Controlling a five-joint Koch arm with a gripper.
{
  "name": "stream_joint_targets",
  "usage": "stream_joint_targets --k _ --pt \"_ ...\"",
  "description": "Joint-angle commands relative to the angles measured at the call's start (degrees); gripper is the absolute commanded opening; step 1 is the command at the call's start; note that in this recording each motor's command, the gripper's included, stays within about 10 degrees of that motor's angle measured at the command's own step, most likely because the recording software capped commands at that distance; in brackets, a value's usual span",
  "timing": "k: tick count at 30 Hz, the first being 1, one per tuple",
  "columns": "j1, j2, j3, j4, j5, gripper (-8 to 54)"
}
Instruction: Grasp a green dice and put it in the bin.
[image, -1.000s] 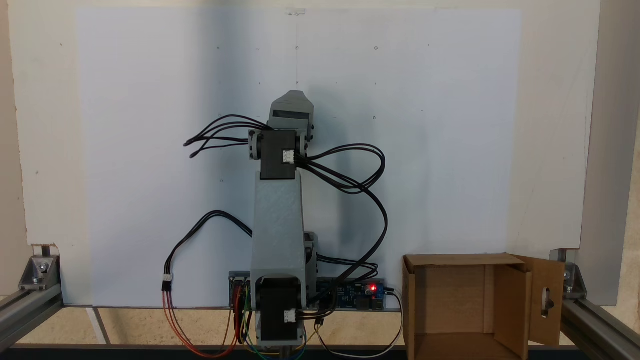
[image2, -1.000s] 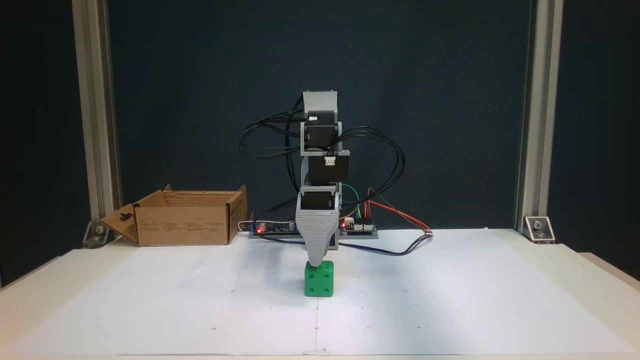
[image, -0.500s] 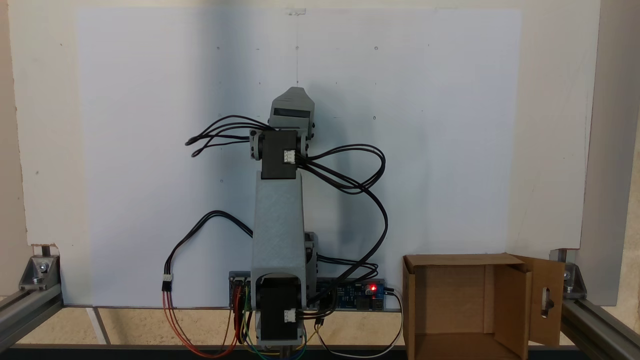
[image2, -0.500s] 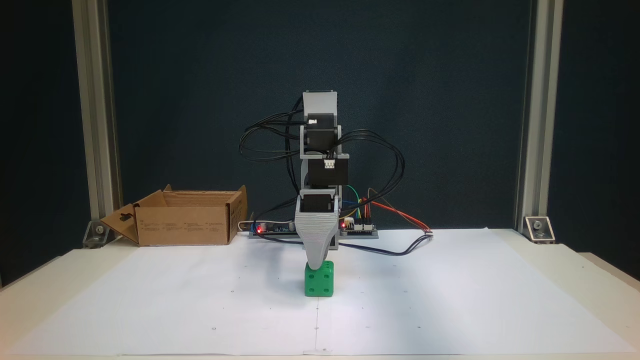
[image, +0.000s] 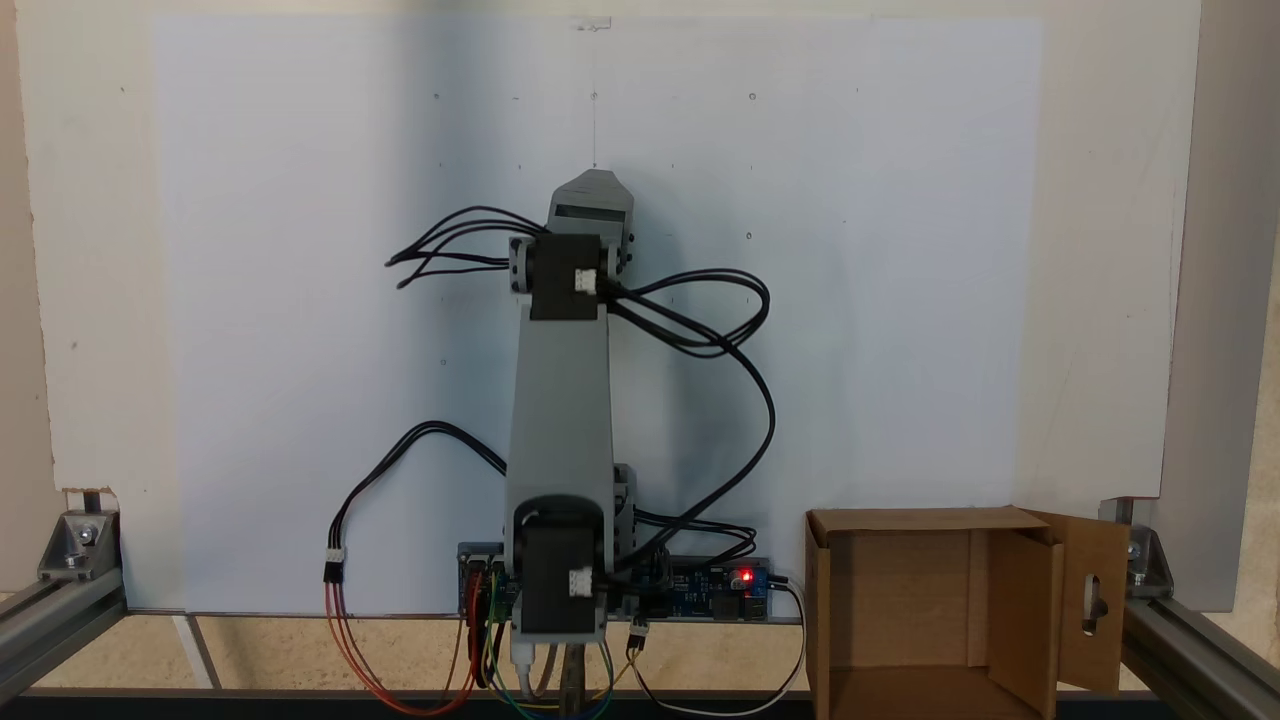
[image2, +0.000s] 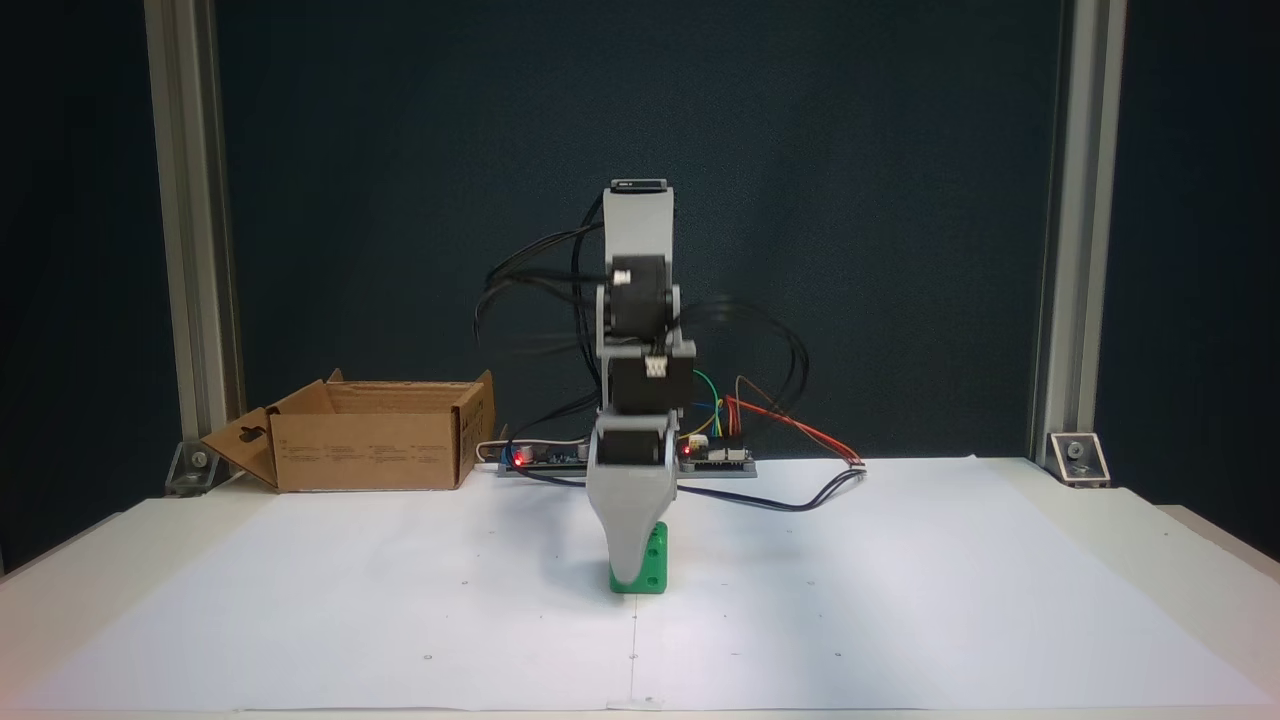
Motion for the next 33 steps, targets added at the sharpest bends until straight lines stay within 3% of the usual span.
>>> stream_joint_targets --k 1,7,10,17,23,33 --pt "0.09 -0.35 -1.05 -1.49 1.67 43.2" --pt "0.09 -1.23 -1.05 -1.93 1.58 41.2" --pt "0.09 -1.41 -1.05 -2.02 1.58 36.1" --pt "0.18 -1.41 -0.53 -2.02 1.67 11.6" --pt "0.18 3.16 -0.53 -0.97 1.93 11.5" --pt "0.97 34.89 -2.11 2.55 1.85 11.5"
